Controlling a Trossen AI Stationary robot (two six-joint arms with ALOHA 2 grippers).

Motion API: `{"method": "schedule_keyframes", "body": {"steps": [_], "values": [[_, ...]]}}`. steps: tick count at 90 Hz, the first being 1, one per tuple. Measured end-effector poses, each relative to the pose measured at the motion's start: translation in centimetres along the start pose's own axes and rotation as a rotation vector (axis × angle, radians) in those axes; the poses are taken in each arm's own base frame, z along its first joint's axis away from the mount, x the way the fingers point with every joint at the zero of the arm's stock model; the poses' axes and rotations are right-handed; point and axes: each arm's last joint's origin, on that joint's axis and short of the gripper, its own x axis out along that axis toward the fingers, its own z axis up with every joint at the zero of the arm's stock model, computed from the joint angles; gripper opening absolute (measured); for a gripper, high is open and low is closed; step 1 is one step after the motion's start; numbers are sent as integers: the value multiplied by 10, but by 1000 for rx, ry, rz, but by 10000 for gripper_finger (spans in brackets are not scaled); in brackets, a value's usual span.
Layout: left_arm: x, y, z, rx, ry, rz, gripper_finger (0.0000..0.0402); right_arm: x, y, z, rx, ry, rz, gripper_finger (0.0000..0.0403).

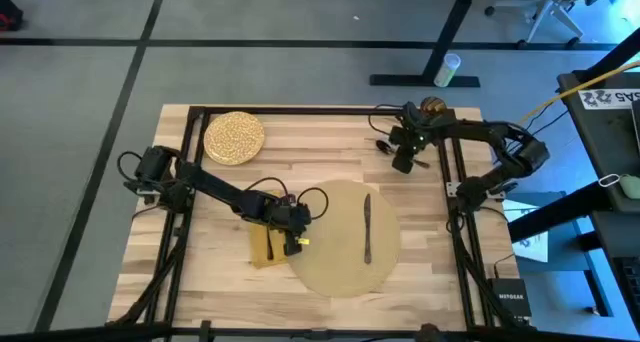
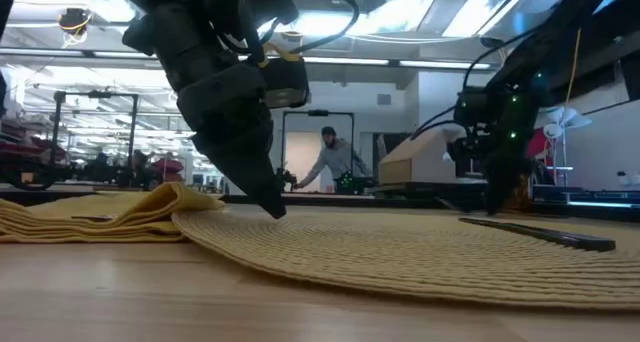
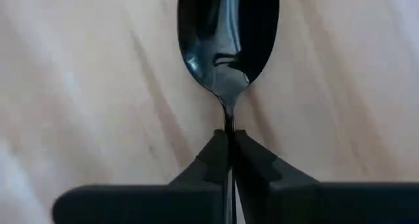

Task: Set table place
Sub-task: Put the black spoon on the yellow placemat to the right of the black table knife

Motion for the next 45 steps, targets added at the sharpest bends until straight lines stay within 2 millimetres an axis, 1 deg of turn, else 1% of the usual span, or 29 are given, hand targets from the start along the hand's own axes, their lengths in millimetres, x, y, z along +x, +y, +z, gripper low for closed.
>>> {"method": "schedule_keyframes", "body": {"steps": [10, 29, 45], "values": [[0, 0, 0, 6, -7, 20, 1, -15, 4, -2, 25, -28, 5, 1], [0, 1, 0, 9, -10, 21, 1, -53, 20, -22, 190, -1, 17, 0], [0, 1, 1, 1, -11, 22, 1, -83, 46, -40, 330, -11, 35, 0]]}}
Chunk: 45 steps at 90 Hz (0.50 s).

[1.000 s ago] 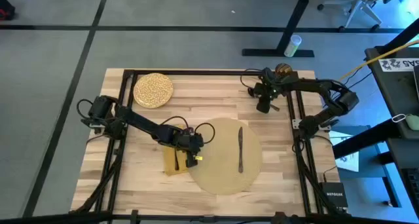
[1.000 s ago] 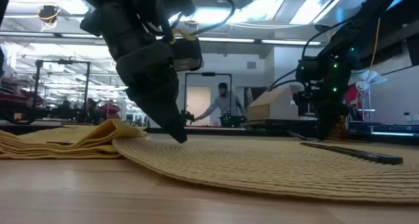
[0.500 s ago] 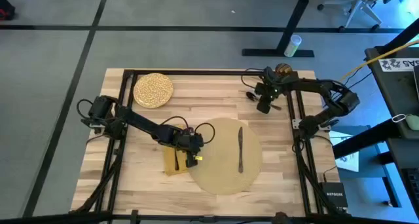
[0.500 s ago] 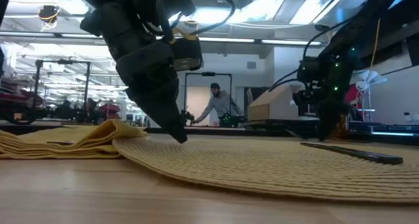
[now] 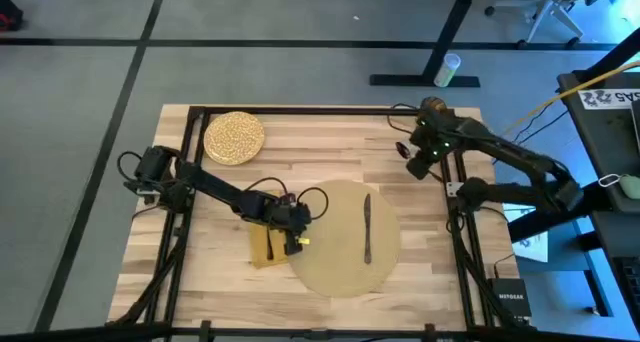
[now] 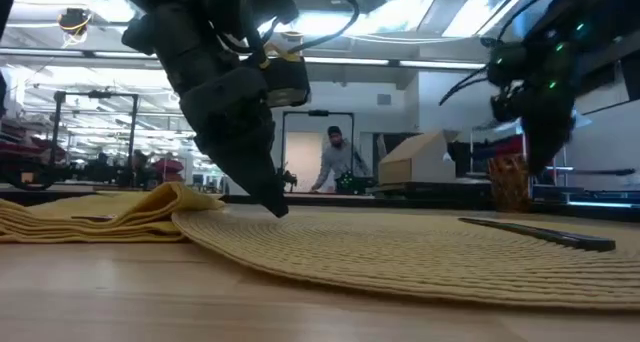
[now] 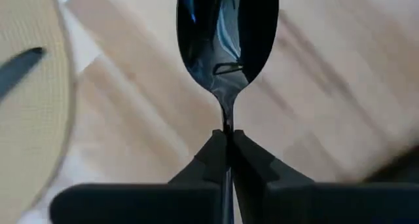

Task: Set table place
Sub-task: Put the black spoon on the yellow placemat to the right of the black table knife

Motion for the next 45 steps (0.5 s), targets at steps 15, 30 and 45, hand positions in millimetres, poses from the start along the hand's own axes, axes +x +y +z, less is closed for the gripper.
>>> {"method": "schedule_keyframes", "body": {"steps": [15, 30, 45], "values": [[1, 4, 2, 11, -7, 6, 1, -17, 25, -15, 96, -72, 43, 0], [2, 9, 7, 17, -38, 10, 1, -20, 52, -24, 209, -78, 79, 0], [1, 9, 15, 61, -108, -8, 1, -12, 84, -27, 271, -83, 103, 0]]}}
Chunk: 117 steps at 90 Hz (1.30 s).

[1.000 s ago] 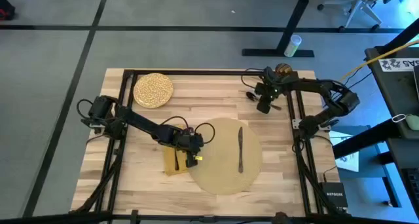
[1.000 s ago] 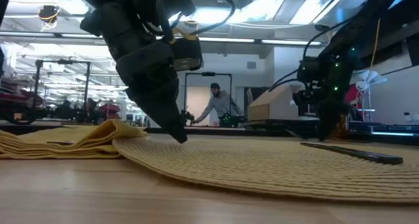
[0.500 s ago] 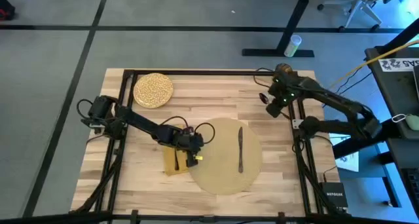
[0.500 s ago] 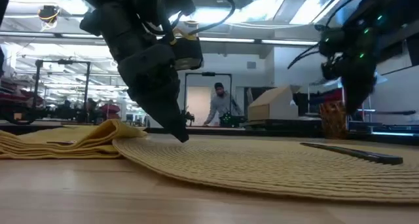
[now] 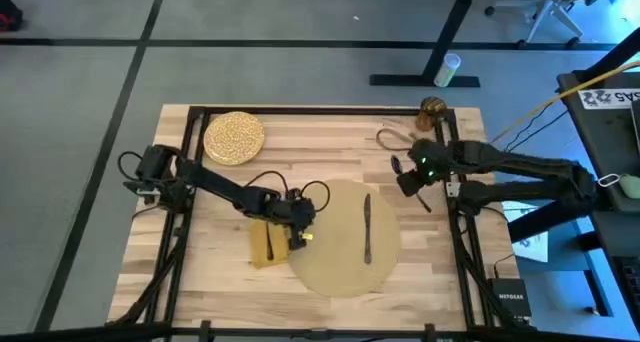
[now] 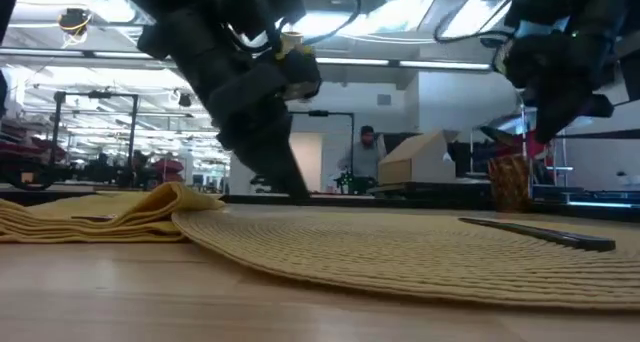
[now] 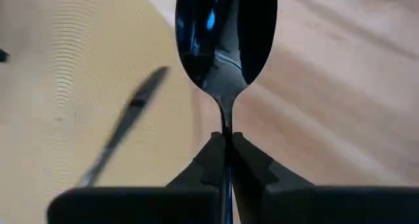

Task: Set table place
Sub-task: Put the black spoon on the yellow placemat to the right of the black table knife

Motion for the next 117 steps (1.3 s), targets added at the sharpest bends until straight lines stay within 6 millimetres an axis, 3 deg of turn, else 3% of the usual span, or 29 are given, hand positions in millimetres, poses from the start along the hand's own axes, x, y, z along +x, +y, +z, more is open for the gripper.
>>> {"method": "schedule_keyframes", "body": {"steps": [36, 58, 73, 91, 117], "values": [[0, -1, 2, 66, -20, -5, 1, 39, 58, -49, 173, 123, -17, 0], [-1, -6, 2, 56, -37, -19, 1, 63, 76, -80, 322, 174, -93, 0], [-2, -12, 2, 64, -54, -36, 1, 86, 90, -81, 343, 175, -37, 0], [-3, -18, 0, 78, -41, -45, 1, 110, 92, -77, 371, 167, -68, 0], [-5, -24, -2, 102, -43, -58, 1, 108, 93, -69, 384, 144, -152, 0]]}}
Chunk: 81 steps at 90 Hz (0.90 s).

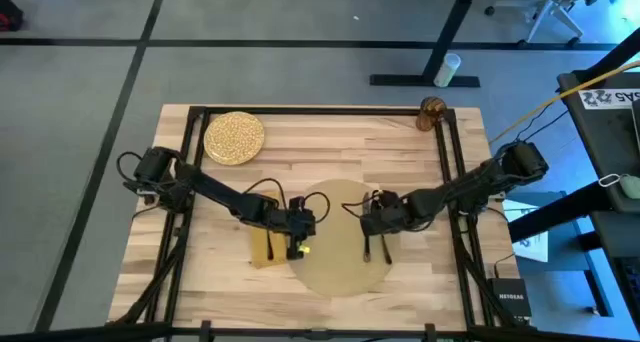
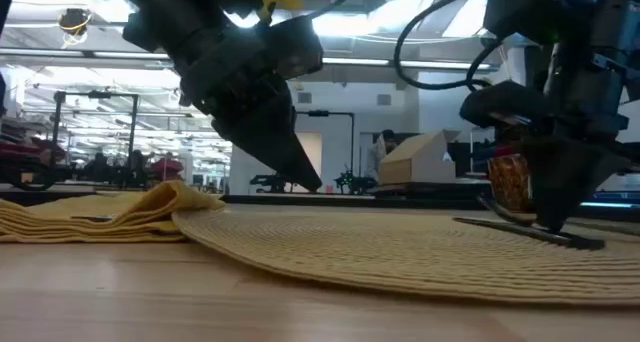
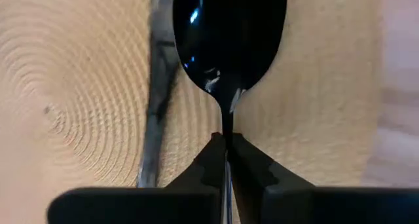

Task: Set table place
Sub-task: Put the black spoon on the yellow placemat to the right of the black table knife

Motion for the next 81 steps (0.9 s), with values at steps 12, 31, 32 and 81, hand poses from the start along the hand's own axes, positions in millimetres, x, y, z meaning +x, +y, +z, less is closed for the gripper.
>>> {"method": "schedule_keyframes", "body": {"steps": [12, 31, 32, 81], "values": [[0, 1, 0, -1, -1, 1, 1, -4, 2, 1, 3, 0, -18, 0], [0, 1, 0, 2, -1, 1, 1, -4, 2, 1, 4, 14, -26, 0], [0, 1, 0, 2, -1, 1, 1, -4, 2, 2, 6, 13, -26, 0], [0, 1, 0, 17, -1, 2, 1, -6, 0, 9, 34, 3, -74, 8]]}}
